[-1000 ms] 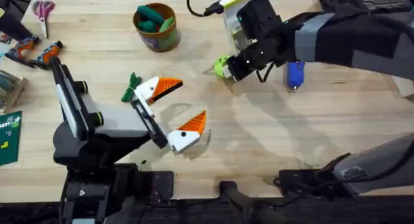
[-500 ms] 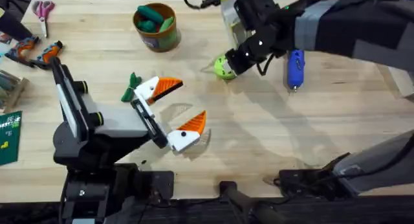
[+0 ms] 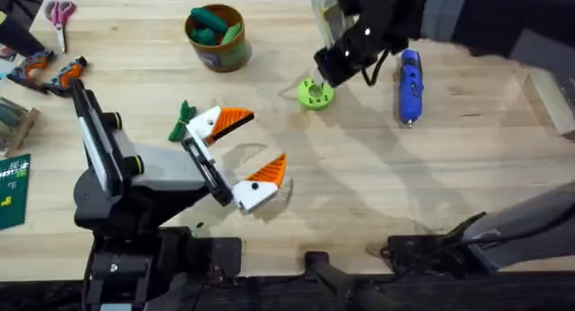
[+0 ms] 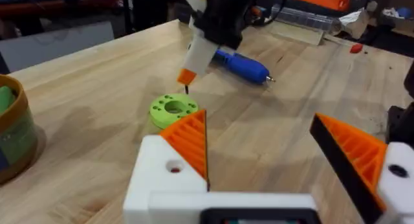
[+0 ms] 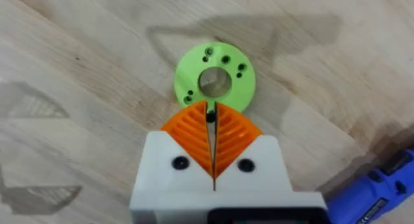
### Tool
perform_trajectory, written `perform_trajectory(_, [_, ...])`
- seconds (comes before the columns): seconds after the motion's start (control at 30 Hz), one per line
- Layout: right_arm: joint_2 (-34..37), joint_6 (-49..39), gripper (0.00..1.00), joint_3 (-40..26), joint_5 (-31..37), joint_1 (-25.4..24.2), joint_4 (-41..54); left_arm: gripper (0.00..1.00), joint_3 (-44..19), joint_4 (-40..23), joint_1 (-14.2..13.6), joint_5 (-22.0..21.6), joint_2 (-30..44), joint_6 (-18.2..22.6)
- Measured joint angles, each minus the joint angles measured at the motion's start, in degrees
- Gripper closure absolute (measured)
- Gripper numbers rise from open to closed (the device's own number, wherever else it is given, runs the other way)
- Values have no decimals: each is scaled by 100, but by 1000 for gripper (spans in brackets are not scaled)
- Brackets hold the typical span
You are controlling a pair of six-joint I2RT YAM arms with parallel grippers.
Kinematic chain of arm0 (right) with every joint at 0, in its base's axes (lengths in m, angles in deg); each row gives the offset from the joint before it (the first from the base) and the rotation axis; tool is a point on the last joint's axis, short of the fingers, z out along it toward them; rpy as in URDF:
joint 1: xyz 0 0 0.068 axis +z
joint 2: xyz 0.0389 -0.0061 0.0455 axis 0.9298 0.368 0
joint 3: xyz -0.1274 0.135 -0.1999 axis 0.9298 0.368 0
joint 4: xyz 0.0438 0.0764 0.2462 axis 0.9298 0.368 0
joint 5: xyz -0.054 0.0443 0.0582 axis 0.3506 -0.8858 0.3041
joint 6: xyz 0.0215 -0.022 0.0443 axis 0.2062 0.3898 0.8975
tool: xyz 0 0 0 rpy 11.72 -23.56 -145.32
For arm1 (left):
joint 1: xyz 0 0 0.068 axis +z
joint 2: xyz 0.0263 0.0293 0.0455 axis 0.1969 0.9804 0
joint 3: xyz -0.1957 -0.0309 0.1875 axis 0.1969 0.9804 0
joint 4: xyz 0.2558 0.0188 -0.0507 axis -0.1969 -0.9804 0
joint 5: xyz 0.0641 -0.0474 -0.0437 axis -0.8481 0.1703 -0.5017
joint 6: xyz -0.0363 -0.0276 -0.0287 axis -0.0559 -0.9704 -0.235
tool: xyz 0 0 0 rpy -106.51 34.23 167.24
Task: Pick up the gripper from the table and insert it into the empty holder that is missing its gripper. Then pick up a screw, insert it into the mounting hole, and use the screwdriver to tighten it. Finally, clean up the table by picking up the vegetable and placing it into the bucket.
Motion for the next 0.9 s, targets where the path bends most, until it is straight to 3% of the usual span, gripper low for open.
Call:
perform_trajectory(0.27, [-285,-153,995,-1056,-311,215,815,15,0,1,0,0,-1,1])
perform_trajectory(0.47, [-357,-320,995,-1888,-402,814,1157,14,0,-1,0,0,-1,1])
perform_trajectory(0.9, [-308,-433,995,-2868,-446,2224,1743,14,0,0,0,0,-1,1])
